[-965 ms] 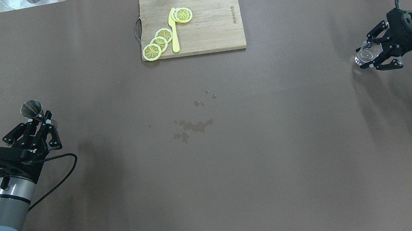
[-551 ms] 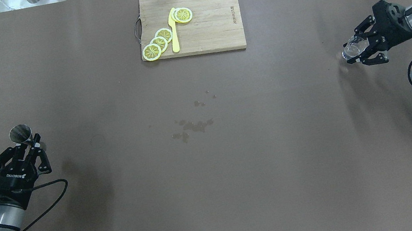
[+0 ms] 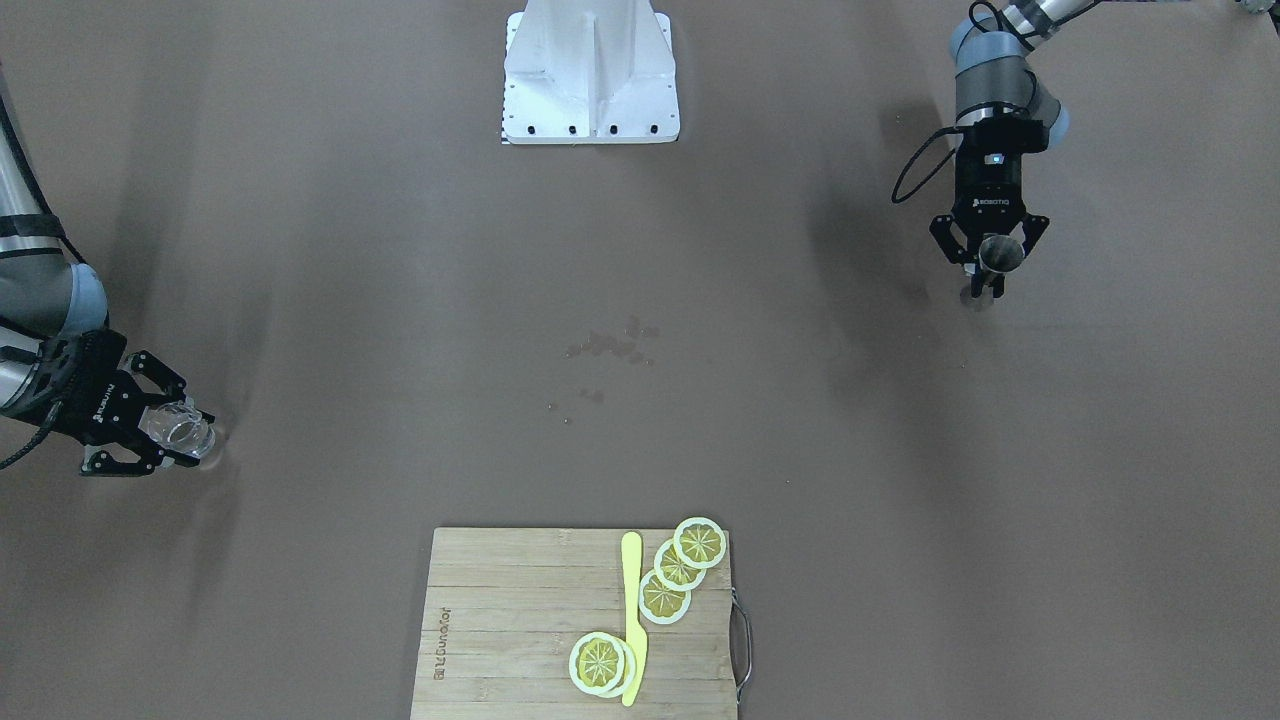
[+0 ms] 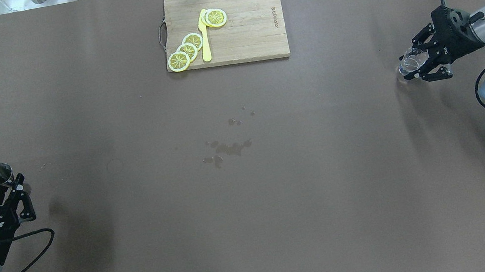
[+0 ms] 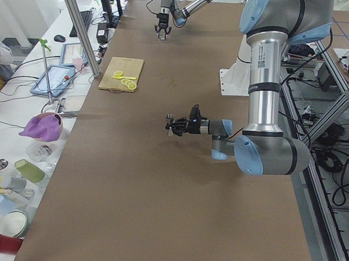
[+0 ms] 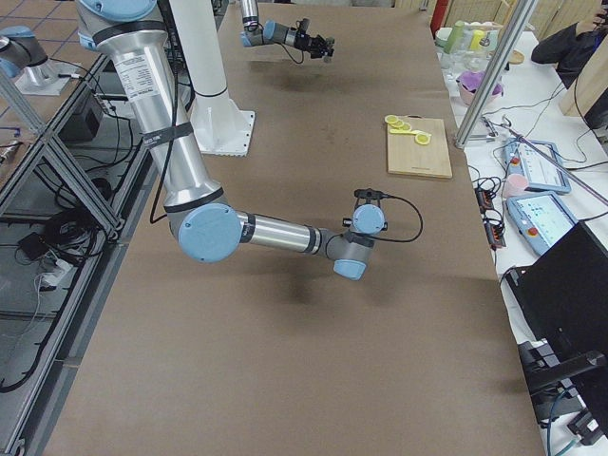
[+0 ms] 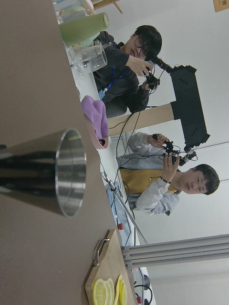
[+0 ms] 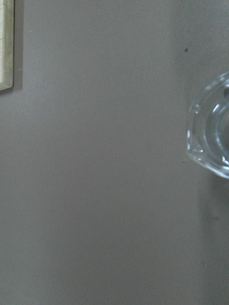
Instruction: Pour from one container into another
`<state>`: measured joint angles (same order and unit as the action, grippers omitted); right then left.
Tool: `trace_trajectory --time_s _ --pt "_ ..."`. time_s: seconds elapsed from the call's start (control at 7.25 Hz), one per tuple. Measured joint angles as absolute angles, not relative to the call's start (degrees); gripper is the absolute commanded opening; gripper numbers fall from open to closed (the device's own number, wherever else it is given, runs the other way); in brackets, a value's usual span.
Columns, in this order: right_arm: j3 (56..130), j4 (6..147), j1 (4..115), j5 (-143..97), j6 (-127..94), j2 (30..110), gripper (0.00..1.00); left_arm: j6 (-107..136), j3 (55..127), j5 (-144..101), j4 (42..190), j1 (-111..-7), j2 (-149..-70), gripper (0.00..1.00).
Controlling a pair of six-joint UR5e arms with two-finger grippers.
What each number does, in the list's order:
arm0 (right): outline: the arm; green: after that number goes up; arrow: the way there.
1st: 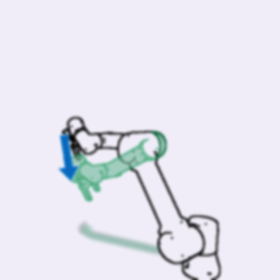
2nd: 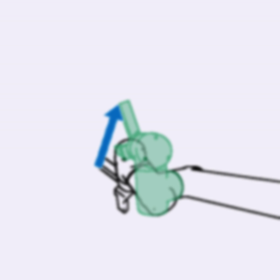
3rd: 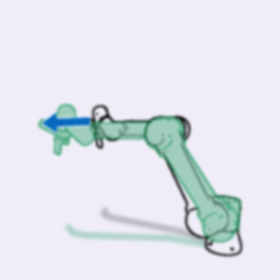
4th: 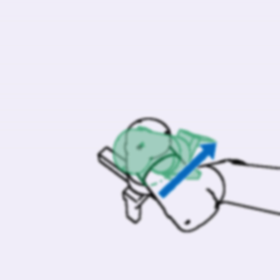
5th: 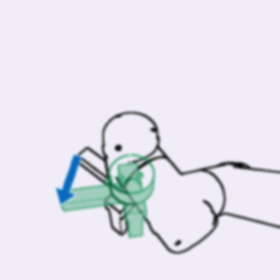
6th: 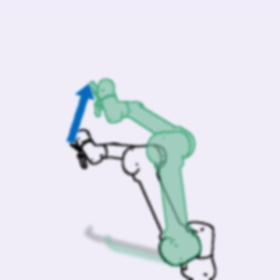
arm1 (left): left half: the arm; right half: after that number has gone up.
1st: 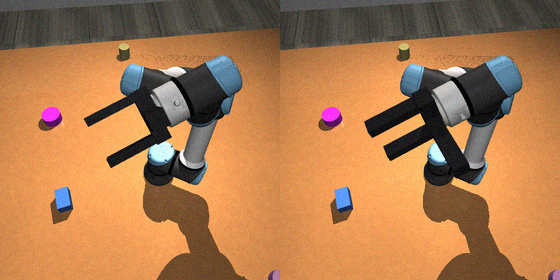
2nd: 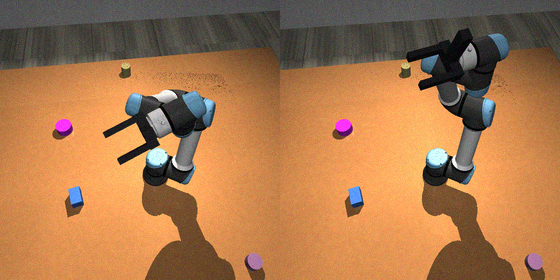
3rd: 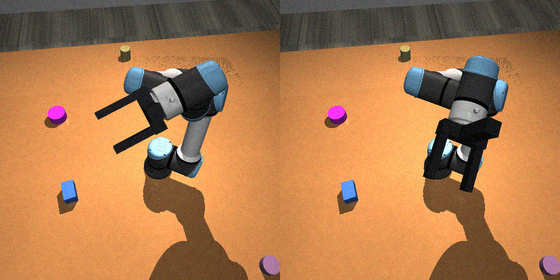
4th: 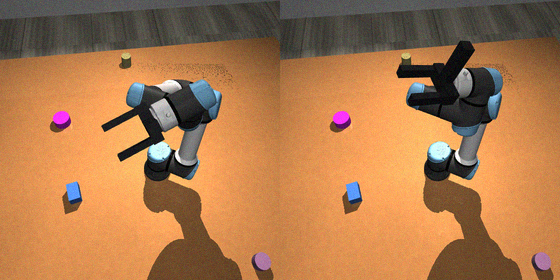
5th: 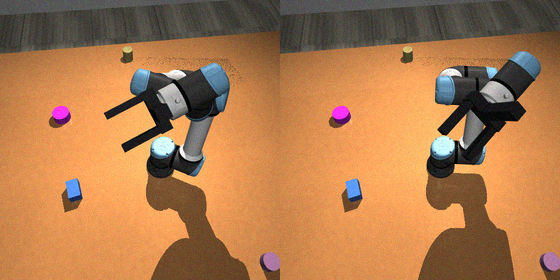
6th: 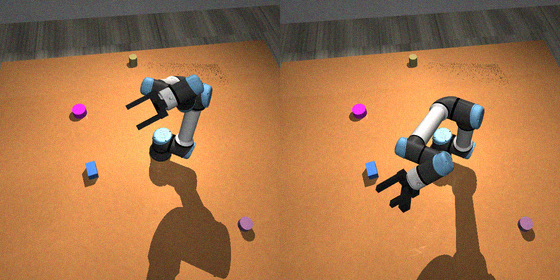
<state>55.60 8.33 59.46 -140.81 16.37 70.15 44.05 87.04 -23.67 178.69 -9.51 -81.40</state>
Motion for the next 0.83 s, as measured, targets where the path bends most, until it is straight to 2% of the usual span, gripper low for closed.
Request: trace_trajectory --time_s 0.41,0.83 --pt "55.09 8.35 59.42 -140.80 16.07 70.14 0.00 60.94 86.78 -19.08 168.83 -7.93 -80.13 0.00" --pt "54.89 8.35 59.29 -140.80 15.05 70.08 0.00 67.05 86.33 -18.91 163.68 -7.61 -80.46 0.00"
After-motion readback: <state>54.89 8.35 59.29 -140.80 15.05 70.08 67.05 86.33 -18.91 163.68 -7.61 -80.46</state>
